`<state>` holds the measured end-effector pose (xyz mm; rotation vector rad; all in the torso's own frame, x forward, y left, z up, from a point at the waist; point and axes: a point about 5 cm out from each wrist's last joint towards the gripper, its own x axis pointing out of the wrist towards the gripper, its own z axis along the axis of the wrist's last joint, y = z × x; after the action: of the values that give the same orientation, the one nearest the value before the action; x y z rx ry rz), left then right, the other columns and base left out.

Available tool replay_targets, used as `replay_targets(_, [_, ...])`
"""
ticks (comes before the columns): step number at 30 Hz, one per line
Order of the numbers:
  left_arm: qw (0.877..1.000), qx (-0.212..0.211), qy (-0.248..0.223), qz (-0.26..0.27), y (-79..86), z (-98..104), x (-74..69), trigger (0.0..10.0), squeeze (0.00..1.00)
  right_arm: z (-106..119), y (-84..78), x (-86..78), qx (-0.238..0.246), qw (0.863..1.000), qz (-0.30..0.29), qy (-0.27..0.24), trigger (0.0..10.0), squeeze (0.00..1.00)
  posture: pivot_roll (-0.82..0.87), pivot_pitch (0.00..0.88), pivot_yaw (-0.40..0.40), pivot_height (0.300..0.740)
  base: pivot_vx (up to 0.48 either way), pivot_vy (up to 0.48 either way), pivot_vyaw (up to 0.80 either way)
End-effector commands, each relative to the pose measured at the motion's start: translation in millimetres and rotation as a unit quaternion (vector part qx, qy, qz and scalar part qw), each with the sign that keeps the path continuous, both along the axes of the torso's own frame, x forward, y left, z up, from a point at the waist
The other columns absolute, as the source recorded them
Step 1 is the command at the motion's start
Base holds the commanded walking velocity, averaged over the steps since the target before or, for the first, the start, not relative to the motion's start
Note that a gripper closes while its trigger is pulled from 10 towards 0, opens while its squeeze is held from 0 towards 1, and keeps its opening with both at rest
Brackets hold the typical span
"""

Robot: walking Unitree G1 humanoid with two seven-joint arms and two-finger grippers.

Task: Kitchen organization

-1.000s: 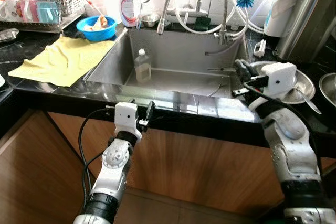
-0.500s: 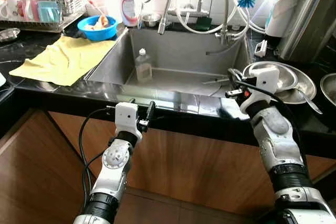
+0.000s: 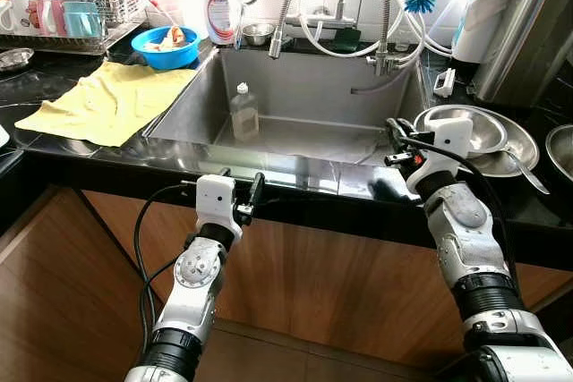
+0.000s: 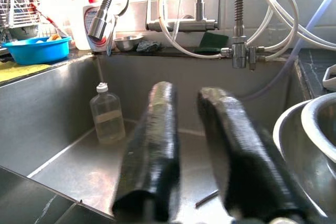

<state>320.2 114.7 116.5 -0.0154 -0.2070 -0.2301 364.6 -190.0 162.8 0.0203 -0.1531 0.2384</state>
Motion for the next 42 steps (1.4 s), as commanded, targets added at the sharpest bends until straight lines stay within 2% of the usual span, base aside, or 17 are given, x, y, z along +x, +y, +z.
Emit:
replay_targets(1, [1.0, 0.008, 0.019, 0.001, 1.9, -8.6, -2.6, 10.0, 0.0, 6.1, 1.5, 2.4, 0.0, 1.0, 0.003, -0.012, 10.0, 0.89, -0.1, 0.0, 0.01, 0.74, 0.0, 0.0, 0.0])
replay_targets(3, [1.0, 0.008, 0.019, 0.001, 1.8, -8.6, -2.6, 10.0, 0.0, 6.7, 2.0, 2.6, -0.005, 1.0, 0.003, -0.015, 10.0, 0.87, -0.1, 0.0, 0.009, 0.74, 0.0, 0.0, 0.0])
replay_targets(4, [1.0, 0.008, 0.019, 0.001, 1.8, -8.7, -2.7, 10.0, 0.0, 7.6, 2.4, 2.4, -0.009, 1.0, 0.003, -0.019, 10.0, 0.8, -0.1, 0.0, 0.01, 0.74, 0.0, 0.0, 0.0])
replay_targets(5, [1.0, 0.008, 0.019, 0.001, 1.8, -8.8, -2.9, 10.0, 0.0, 9.0, 2.8, 2.0, -0.013, 1.0, 0.001, -0.024, 10.0, 0.67, -0.1, 0.0, 0.01, 0.74, 0.0, 0.0, 0.0])
replay_targets(7, [1.0, 0.008, 0.019, 0.0, 1.8, -9.0, -3.1, 10.0, 0.0, 12.7, 1.9, 1.3, -0.016, 0.999, -0.011, -0.036, 10.0, 0.0, -0.1, 0.0, 0.011, 0.74, 0.0, 0.0, 0.0])
replay_targets(14, [1.0, 0.009, 0.021, -0.002, 1.1, -10.2, -3.8, 10.0, 0.0, 26.6, 3.1, -11.0, -0.03, 0.994, -0.058, -0.085, 10.0, 0.0, -0.1, 0.0, 0.013, 0.74, 0.0, 0.0, 0.0])
replay_targets(18, [1.0, 0.01, 0.022, -0.002, 1.3, -10.4, -3.3, 10.0, 0.0, 26.8, 1.0, -33.7, -0.02, 0.991, -0.095, -0.096, 10.0, 0.0, -0.11, 0.0, 0.018, 0.74, 0.0, 0.0, 0.0])
replay_targets(19, [1.0, 0.01, 0.022, -0.002, 1.3, -10.4, -3.3, 10.0, 0.0, 26.8, 1.0, -33.7, -0.02, 0.991, -0.095, -0.096, 10.0, 0.0, -0.11, 0.0, 0.018, 0.74, 0.0, 0.0, 0.0])
replay_targets(23, [1.0, 0.012, 0.024, 0.0, 3.7, -11.0, -2.6, 10.0, 0.0, 24.5, -13.7, -53.9, -0.039, 0.985, -0.14, -0.091, 10.0, 0.0, -0.12, 0.0, 0.018, 0.74, 0.0, 0.0, 0.0])
replay_targets(29, [1.0, 0.016, 0.026, 0.001, 5.8, -11.9, -1.6, 10.0, 0.0, 13.4, -50.9, -81.3, -0.037, 0.974, -0.217, -0.058, 10.0, 0.0, -0.13, 0.0, 0.026, 0.74, 0.0, 0.0, 0.0])
replay_targets(32, [1.0, 0.018, 0.025, 0.004, 9.2, -10.6, -1.0, 10.0, 0.0, 14.1, -55.5, -89.5, -0.037, 0.97, -0.232, -0.058, 10.0, 0.0, -0.13, 0.0, 0.033, 0.74, 0.0, 0.0, 0.0])
replay_targets(33, [0.999, 0.021, 0.024, 0.007, 13.2, -10.4, -1.0, 10.0, 0.0, 15.5, -55.6, -93.6, -0.037, 0.969, -0.238, -0.059, 10.0, 0.24, -0.14, 0.0, 0.038, 0.74, 0.0, 0.0, 0.0])
replay_targets(34, [0.999, 0.022, 0.024, 0.009, 15.2, -10.5, -1.1, 10.0, 0.0, 16.0, -55.2, -94.8, -0.037, 0.968, -0.239, -0.061, 10.0, 0.24, -0.14, 0.0, 0.038, 0.74, 0.0, 0.0, 0.0])
replay_targets(35, [0.999, 0.025, 0.023, 0.011, 18.0, -10.6, -1.1, 10.0, 0.0, 17.4, -54.4, -97.0, -0.044, 0.967, -0.242, -0.065, 10.0, 1.0, -0.13, 0.0, 0.039, 0.74, 0.0, 0.0, 0.0])
replay_targets(39, [0.999, 0.025, 0.021, 0.015, 21.5, -8.9, -0.6, 10.0, 0.0, 21.1, -56.7, -100.8, -0.047, 0.96, -0.266, -0.074, 10.0, 1.0, -0.12, 0.0, 0.039, 0.74, 0.0, 0.0, 0.0])
replay_targets(40, [0.999, 0.025, 0.019, 0.016, 21.6, -8.3, -0.6, 10.0, 0.0, 25.1, -58.9, -102.5, -0.051, 0.956, -0.275, -0.082, 10.0, 0.83, -0.12, 0.0, 0.04, 0.74, 0.0, 0.0, 0.0])
replay_targets(42, [0.999, 0.024, 0.018, 0.014, 20.1, -7.7, -0.7, 10.0, 0.0, 30.1, -60.7, -104.2, -0.059, 0.953, -0.284, -0.089, 10.0, 0.0, -0.13, 0.0, 0.04, 0.74, 0.0, 0.0, 0.0])
